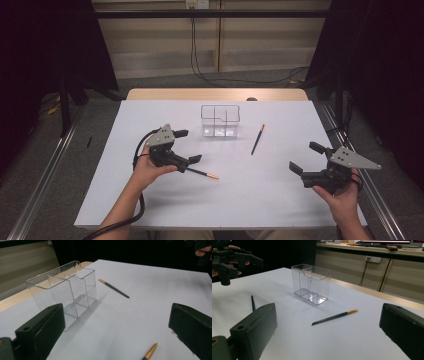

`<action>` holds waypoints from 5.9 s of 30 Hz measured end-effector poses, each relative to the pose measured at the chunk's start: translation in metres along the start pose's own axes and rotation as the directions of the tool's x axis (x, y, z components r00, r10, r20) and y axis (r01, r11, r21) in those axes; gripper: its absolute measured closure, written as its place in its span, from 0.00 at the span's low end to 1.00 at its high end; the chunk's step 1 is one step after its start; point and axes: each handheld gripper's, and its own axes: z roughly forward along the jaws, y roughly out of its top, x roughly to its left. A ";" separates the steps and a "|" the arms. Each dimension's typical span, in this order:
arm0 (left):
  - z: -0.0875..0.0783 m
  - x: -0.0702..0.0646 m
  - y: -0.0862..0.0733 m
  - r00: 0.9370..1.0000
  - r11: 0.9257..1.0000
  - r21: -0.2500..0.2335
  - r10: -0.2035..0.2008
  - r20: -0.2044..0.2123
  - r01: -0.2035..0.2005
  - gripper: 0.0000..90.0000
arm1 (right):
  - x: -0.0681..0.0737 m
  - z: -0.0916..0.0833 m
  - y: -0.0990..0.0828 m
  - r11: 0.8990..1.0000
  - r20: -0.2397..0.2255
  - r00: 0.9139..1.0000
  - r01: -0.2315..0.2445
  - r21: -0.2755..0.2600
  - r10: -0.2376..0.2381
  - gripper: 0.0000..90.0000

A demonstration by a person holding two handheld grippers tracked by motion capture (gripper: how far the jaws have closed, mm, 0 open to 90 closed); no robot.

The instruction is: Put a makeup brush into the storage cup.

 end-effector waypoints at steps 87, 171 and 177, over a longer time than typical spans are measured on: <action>0.054 0.005 0.009 0.937 0.582 0.744 0.104 0.334 -0.330 0.42 | 0.003 0.004 -0.002 0.999 -0.022 0.999 0.032 0.023 -0.031 0.01; 0.064 0.002 0.010 0.928 0.447 0.820 0.073 0.364 -0.357 0.94 | 0.003 0.007 -0.003 0.998 -0.027 0.999 0.047 0.039 -0.046 0.01; 0.061 0.004 0.011 0.933 0.500 0.798 0.061 0.356 -0.337 0.94 | 0.003 0.007 -0.003 0.998 -0.027 0.999 0.045 0.039 -0.044 0.01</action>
